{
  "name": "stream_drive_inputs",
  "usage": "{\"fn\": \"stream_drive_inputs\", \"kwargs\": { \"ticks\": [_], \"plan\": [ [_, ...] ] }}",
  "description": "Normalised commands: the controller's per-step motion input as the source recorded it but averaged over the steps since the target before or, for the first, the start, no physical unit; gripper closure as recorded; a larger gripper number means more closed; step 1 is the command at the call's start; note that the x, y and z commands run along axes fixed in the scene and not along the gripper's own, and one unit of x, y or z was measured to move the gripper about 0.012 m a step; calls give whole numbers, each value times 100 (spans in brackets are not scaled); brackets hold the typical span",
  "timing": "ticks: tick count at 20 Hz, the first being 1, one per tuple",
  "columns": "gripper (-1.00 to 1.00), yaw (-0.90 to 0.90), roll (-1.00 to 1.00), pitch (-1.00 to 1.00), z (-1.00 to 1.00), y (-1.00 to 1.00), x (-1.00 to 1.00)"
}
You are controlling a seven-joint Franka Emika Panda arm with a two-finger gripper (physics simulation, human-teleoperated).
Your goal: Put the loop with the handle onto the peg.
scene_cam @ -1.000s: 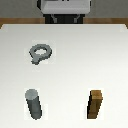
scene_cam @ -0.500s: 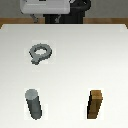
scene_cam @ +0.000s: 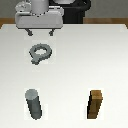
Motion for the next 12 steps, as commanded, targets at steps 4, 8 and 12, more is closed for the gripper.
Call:
{"fn": "stream_drive_inputs", "kwargs": {
  "ticks": [4,8,12],
  "plan": [
    [-100,0,0,0,0,-38,50],
    [-100,0,0,0,-25,0,25],
    [-100,0,0,0,-50,0,0]
  ]
}}
